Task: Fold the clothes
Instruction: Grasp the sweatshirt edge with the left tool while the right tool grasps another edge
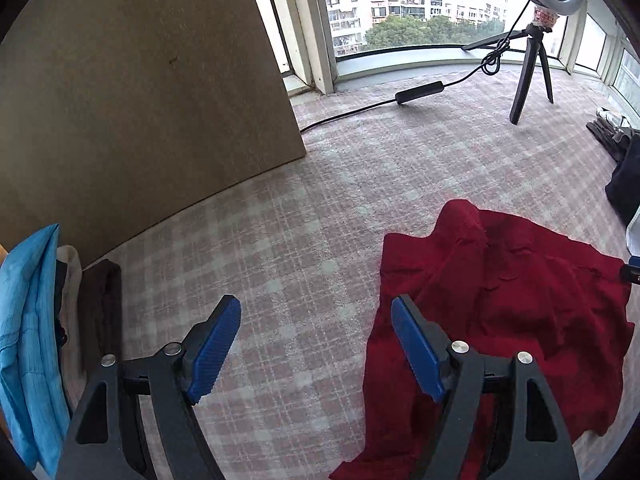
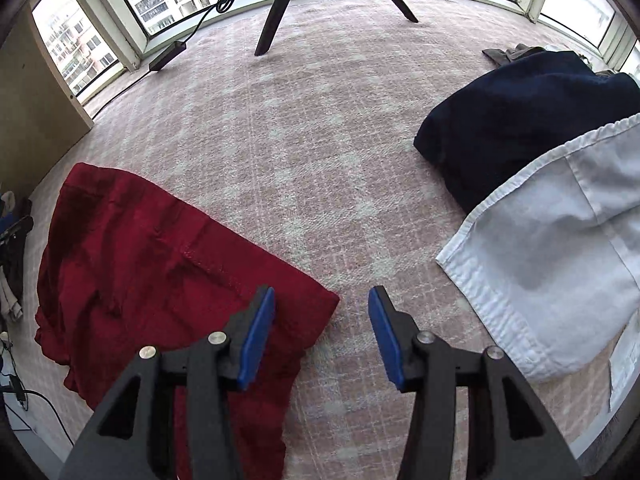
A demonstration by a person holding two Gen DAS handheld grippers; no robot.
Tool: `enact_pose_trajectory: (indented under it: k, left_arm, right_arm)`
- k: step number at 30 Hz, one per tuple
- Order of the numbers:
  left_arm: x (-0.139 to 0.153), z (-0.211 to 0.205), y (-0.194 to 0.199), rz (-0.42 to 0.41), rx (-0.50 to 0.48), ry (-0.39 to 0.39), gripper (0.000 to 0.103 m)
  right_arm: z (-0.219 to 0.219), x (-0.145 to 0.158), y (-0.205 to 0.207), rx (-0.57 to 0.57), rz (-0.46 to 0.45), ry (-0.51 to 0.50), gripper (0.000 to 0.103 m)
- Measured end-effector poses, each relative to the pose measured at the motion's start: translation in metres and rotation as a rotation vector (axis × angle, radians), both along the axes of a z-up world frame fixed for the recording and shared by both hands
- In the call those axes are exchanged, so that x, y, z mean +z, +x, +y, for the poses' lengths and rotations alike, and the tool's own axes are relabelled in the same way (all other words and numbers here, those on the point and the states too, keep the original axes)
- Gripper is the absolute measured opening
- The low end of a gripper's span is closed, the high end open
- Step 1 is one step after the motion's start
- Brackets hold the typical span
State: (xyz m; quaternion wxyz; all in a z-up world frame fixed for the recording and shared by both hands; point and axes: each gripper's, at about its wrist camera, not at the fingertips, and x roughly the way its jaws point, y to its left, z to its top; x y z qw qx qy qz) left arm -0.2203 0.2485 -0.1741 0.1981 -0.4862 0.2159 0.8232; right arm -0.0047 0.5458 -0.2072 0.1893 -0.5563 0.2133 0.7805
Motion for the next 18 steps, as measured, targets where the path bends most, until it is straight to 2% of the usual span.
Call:
enact_pose_trajectory:
  k: [3,6,9,12,14,16,18]
  left_arm:
    - [-0.018,0.013,-0.016,-0.025,-0.038,-0.028,0.071]
    - [-0.034,0.029,-0.024,-0.050,-0.101,-0.054,0.070]
    - [-0.043,0.044,-0.019,-0.053,-0.163,-0.077,0.071]
    - [-0.045,0.052,-0.016,-0.050,-0.180,-0.071,0.070]
    - [-0.043,0.052,-0.016,-0.068,-0.188,-0.058,0.064]
    - [-0.042,0.050,-0.016,-0.121,-0.195,-0.015,0.042]
    - [-0.041,0.048,-0.017,-0.170,-0.193,0.028,0.030]
  right_arm:
    - [0.000,-0.008,-0.004,-0.004,0.001,-0.016,0.048]
    - [-0.001,-0.009,-0.009,0.005,0.007,-0.019,0.049]
    - [-0.003,-0.007,-0.012,0.010,0.007,-0.020,0.049]
    - [-0.008,-0.005,-0.014,0.028,0.006,-0.005,0.049]
    - [-0.009,-0.003,-0.012,0.024,0.017,-0.013,0.049]
    - [-0.007,-0.001,-0.009,0.011,0.036,-0.030,0.049]
    - [-0.004,-0.001,-0.007,-0.006,0.053,-0.055,0.049]
